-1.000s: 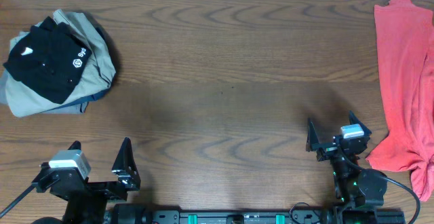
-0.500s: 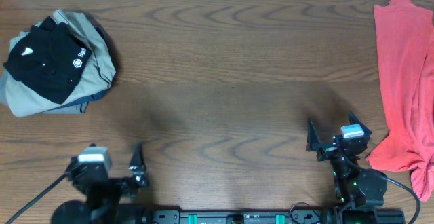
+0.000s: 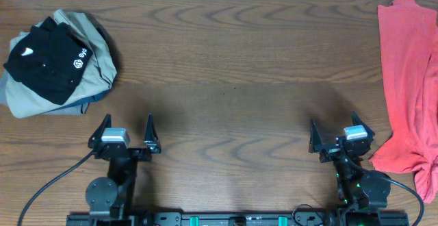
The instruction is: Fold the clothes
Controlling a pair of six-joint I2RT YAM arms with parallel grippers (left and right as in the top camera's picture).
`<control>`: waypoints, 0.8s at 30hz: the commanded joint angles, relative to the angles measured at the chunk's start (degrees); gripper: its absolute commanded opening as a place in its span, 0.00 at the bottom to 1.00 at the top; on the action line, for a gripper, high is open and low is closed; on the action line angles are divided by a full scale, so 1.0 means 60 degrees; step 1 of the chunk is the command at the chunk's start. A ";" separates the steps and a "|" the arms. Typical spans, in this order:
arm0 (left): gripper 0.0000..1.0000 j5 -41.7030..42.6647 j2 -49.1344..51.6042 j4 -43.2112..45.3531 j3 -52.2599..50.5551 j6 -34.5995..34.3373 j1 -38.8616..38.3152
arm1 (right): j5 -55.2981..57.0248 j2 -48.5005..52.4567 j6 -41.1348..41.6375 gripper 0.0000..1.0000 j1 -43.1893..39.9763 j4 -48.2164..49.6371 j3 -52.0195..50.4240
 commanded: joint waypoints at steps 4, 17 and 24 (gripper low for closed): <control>0.98 -0.0168 -0.0080 0.0415 -0.1180 0.0142 0.0022 | 0.0018 -0.0062 -0.0124 0.99 0.0102 -0.0018 -0.0033; 0.98 -0.0171 -0.0044 -0.0350 -0.1177 0.0146 0.0022 | 0.0018 -0.0062 -0.0124 0.99 0.0102 -0.0018 -0.0033; 0.98 -0.0171 -0.0044 -0.0350 -0.1177 0.0146 0.0022 | 0.0018 -0.0062 -0.0124 0.99 0.0102 -0.0018 -0.0033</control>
